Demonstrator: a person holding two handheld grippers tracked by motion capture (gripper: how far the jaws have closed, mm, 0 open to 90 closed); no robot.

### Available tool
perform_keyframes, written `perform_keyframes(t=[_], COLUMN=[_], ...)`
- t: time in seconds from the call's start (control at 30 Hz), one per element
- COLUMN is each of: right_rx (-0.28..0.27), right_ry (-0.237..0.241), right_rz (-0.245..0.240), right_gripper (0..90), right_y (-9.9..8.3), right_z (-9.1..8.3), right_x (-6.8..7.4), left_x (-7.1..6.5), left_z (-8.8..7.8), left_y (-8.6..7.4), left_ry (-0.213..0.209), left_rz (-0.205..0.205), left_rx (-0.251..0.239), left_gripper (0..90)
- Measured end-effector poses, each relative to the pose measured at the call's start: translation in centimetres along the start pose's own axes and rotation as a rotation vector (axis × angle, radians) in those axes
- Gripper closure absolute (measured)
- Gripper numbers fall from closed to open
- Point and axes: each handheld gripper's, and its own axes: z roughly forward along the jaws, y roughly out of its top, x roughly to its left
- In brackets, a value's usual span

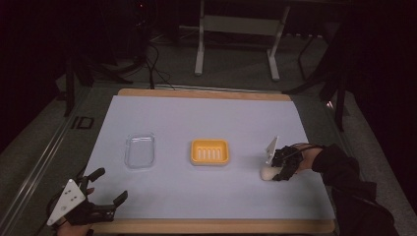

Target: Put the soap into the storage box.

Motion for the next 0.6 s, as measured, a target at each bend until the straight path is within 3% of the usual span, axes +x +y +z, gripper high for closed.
perform_keyframes(t=[0.13, 0.27, 0.4, 0.6], right_rx=[-0.006, 0.003, 0.005, 0.011], right_ry=[-0.004, 0.004, -0.019, -0.016], right_rz=[-0.018, 0.007, -0.002, 0.005], right_gripper=[49.3, 49.3, 49.3, 49.3], right_y=[0.3, 0.4, 0.4, 0.9], right_z=[0.0, -0.4, -1.0, -1.6], right_x=[0.1, -0.1, 0.0, -0.1], left_x=[0.0, 0.0, -0.1, -0.2], left_z=[0.0, 0.0, 0.0, 0.3], left_y=[0.0, 0.0, 0.0, 0.0], left_ry=[-0.001, -0.002, -0.003, -0.016], left_rz=[0.005, 0.006, 0.011, 0.025], left_rx=[0.001, 0.002, -0.008, 0.011], left_gripper=[1.1, 1.1, 1.2, 1.1])
